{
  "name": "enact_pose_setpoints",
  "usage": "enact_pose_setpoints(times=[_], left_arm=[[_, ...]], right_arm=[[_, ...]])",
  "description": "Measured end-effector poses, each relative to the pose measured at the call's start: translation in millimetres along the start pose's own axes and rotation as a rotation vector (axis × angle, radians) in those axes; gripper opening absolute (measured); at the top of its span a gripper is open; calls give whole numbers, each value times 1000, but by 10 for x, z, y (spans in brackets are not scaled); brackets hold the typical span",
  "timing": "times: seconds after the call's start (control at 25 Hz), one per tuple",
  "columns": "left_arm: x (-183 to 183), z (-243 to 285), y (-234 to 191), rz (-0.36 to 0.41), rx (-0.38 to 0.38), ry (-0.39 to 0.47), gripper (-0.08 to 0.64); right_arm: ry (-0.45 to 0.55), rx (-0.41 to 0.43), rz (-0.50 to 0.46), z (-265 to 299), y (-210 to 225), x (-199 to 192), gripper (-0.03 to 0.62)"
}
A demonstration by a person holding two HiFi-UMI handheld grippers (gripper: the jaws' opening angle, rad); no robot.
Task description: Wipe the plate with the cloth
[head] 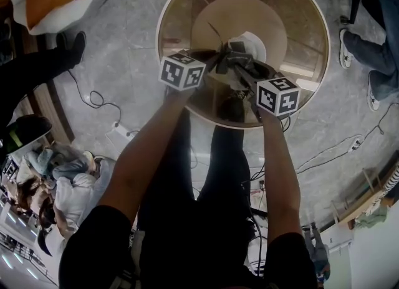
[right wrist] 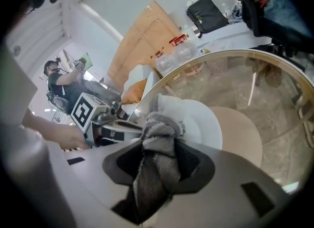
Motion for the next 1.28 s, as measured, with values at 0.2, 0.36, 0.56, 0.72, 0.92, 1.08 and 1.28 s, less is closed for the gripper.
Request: enact_pose_setpoints(times=[0.2, 0.36, 0.56, 0.72, 0.92, 1.08, 1.28], left_arm=[[7, -6, 9, 3, -5, 0, 43], [-3, -16, 12, 3, -7, 3, 43], [-43, -29, 48, -8, -5, 10, 41], [-44, -33, 50, -8, -1, 30, 38], [-70, -35, 78, 6, 2, 20, 35], [-97, -37, 92, 20, -4, -3, 35], [-106, -35, 81, 25, -2, -12, 37]], right_arm=[[17, -76, -2, -112, 318, 220, 146], [50, -110, 64, -352, 464, 142, 144], [4, -103, 59, -432, 344, -93, 143], [-36, -58, 84, -323, 160, -342, 143], [-51, -2, 91, -73, 0, -367, 143], [-110, 2, -36, 91, -67, -188, 143], [-122, -23, -122, 100, -6, -11, 143]])
Point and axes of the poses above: the fingertips, and each gripper's own axes: z forward along the fingers, y to its right, x out of its top, the point moved 5 cm from there along -z, backward along the fingers, and after that the axes turned 10 degrees about x, right-handed, at the moved point
